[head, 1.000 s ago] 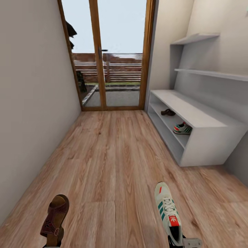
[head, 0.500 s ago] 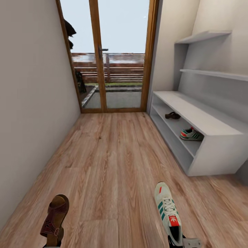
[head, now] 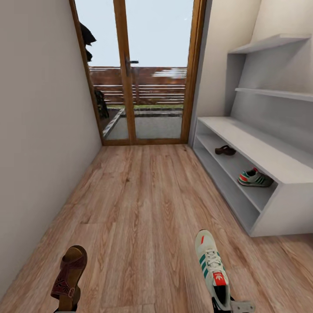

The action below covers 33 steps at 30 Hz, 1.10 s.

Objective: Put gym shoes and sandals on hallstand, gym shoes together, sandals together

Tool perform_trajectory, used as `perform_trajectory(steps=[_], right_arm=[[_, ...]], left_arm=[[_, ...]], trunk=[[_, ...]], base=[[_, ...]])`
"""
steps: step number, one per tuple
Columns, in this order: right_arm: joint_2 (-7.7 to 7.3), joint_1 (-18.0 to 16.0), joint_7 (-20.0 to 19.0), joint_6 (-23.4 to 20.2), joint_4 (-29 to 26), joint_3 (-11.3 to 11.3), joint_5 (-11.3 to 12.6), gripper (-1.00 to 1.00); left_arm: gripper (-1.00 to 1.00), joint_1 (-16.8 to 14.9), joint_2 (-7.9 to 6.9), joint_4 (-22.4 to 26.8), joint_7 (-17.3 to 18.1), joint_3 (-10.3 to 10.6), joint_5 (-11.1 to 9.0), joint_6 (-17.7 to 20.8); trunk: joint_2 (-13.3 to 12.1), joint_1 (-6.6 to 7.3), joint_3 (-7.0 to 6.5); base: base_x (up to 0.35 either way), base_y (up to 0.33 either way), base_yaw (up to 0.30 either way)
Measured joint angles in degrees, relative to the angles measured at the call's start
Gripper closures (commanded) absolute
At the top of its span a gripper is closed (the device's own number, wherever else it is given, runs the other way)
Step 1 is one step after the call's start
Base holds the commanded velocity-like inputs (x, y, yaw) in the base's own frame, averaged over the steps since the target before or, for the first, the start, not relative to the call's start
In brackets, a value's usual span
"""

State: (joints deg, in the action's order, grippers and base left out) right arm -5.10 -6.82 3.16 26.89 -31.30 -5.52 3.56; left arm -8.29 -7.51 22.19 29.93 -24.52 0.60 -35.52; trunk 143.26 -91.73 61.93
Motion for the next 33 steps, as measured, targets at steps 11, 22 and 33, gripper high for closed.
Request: perform_trajectory(steps=[11, 22, 33], right_arm=[[0.0, 0.0, 0.0, 0.0, 0.0, 0.0, 0.0, 1.0], [0.0, 0.0, 0.0, 0.0, -0.11, 0.01, 0.07, 1.0], [0.0, 0.0, 0.0, 0.0, -0.02, 0.01, 0.0, 1.0]], left_arm=[[1.0, 0.0, 0.0, 0.05, 0.0, 0.01, 0.0, 0.0], [1.0, 0.0, 0.0, 0.0, 0.01, -0.02, 0.07, 0.02], [1.0, -0.01, -0.05, 0.04, -0.01, -0.05, -0.02, -0.1]], trunk=[[0.0, 0.0, 0.0], [0.0, 0.0, 0.0], [0.0, 0.0, 0.0]], base=[[0.318, 0.145, 0.0], [0.334, 0.028, 0.0], [0.338, 0.0, 0.0]])
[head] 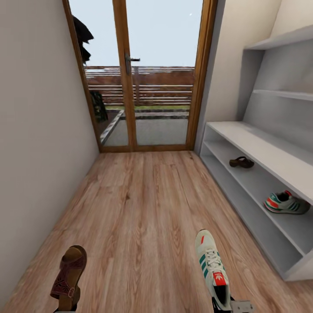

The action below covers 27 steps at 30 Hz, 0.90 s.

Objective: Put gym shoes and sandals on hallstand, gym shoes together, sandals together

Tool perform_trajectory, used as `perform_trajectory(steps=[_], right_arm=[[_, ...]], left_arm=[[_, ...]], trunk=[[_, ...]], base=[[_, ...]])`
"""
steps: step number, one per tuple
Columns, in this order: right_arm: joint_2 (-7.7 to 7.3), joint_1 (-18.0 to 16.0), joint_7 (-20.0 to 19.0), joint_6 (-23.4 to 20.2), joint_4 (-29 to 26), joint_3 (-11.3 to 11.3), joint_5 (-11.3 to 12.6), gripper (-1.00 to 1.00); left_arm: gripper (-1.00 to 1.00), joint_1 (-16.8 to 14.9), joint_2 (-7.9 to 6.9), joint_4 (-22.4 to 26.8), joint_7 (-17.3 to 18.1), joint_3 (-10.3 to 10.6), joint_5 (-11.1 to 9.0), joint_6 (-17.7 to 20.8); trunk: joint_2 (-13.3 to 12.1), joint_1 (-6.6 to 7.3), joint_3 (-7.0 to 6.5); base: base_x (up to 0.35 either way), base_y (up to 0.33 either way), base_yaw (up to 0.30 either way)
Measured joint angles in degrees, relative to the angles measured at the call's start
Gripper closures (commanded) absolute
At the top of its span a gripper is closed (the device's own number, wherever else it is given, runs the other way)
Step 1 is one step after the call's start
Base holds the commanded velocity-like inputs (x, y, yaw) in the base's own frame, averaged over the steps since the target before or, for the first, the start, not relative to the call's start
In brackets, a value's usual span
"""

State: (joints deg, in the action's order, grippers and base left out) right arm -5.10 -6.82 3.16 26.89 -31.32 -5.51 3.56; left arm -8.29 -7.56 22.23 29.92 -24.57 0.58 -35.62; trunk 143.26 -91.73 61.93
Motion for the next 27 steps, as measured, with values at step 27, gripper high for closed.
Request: perform_trajectory(steps=[27], right_arm=[[0.0, 0.0, 0.0, 0.03, -0.08, -0.01, 0.0, 1.0]], left_arm=[[1.0, 0.0, 0.02, 0.03, -0.06, -1.22, -0.06, 0.06]], trunk=[[0.0, 0.0, 0.0]], base=[[0.339, 0.0, 0.0]])
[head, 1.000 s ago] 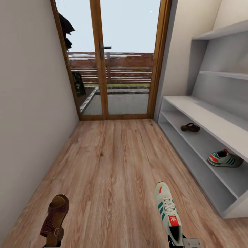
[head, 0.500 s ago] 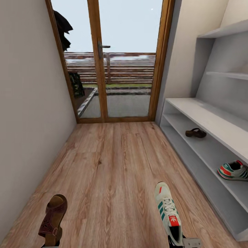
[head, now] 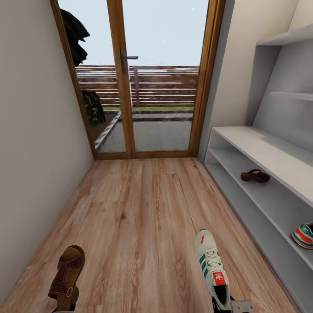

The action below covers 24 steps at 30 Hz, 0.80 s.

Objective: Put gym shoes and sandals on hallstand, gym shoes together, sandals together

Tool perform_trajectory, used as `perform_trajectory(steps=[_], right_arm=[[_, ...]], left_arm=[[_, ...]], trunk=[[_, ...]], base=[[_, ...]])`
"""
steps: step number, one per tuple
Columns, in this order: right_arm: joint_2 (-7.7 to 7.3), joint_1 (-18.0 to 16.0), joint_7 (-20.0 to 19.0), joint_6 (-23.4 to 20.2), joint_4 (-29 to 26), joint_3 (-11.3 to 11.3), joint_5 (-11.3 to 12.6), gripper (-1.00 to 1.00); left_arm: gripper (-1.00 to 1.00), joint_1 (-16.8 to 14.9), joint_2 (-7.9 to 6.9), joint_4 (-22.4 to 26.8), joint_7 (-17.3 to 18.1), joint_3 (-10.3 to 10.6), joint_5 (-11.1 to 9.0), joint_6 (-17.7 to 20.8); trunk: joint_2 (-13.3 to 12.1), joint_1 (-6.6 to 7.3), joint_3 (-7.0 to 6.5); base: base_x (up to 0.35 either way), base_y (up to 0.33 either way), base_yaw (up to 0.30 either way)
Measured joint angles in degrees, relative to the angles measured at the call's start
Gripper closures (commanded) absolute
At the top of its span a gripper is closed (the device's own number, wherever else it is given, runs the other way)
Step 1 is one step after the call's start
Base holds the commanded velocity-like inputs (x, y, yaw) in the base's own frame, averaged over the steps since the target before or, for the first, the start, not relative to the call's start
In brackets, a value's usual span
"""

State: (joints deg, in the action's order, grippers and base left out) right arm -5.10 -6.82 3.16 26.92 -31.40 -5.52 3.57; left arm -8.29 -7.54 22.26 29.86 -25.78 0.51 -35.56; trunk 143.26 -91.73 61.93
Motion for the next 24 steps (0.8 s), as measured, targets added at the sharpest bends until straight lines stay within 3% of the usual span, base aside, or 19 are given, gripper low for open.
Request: perform_trajectory(steps=[11, 24], right_arm=[[0.0, 0.0, 0.0, 0.0, -0.05, 0.01, 0.01, 1.0], [0.0, 0.01, 0.0, 0.01, -0.1, -0.01, 0.02, 1.0]], left_arm=[[1.0, 0.0, 0.02, 0.01, -0.02, -0.01, 0.0, -0.08], [1.0, -0.01, 0.03, -0.02, 0.07, 0.0, -0.08, -0.13]], trunk=[[0.0, 0.0, 0.0], [0.0, 0.0, 0.0]], base=[[0.339, 0.047, -0.021], [0.31, 0.162, -0.251]])
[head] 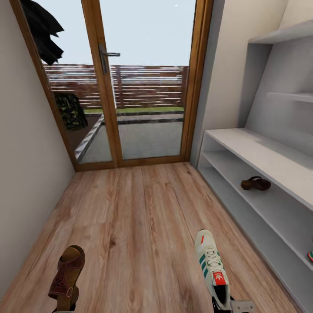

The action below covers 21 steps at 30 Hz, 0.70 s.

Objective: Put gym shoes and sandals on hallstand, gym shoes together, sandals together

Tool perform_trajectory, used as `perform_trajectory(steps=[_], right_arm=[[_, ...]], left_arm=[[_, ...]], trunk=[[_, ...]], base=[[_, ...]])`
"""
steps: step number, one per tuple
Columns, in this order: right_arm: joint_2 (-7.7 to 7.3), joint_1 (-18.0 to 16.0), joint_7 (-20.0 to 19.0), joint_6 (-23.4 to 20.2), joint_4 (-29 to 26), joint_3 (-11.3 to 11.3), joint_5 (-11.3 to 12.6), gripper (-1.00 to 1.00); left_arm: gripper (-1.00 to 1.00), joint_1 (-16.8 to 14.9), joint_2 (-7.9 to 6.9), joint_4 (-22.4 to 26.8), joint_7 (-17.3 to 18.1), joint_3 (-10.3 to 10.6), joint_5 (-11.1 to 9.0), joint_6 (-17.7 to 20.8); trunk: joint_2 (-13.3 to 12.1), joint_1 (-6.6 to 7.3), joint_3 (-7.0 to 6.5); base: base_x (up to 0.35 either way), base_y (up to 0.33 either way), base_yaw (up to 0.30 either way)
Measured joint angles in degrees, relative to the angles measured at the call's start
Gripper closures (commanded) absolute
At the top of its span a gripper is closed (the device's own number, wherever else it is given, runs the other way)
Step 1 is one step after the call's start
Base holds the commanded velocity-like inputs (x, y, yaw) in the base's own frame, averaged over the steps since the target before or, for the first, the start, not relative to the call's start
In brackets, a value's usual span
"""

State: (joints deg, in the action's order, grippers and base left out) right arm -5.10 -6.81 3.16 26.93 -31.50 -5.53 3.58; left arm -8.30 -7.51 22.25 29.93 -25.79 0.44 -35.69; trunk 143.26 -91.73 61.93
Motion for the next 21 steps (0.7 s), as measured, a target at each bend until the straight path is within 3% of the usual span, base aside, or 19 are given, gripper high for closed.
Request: perform_trajectory(steps=[17, 21], right_arm=[[0.0, 0.0, 0.0, 0.01, 0.09, -0.07, -0.03, 1.0], [0.0, -0.01, 0.0, -0.01, 0.07, -0.08, -0.02, 1.0]], left_arm=[[1.0, 0.0, 0.0, -0.03, -0.02, 0.02, 0.08, 0.1], [1.0, 0.01, 0.0, 0.0, -0.01, 0.02, 0.08, 0.07]], trunk=[[0.0, 0.0, 0.0], [0.0, 0.0, 0.0]], base=[[0.289, 0.221, -0.27], [0.289, 0.223, -0.136]])
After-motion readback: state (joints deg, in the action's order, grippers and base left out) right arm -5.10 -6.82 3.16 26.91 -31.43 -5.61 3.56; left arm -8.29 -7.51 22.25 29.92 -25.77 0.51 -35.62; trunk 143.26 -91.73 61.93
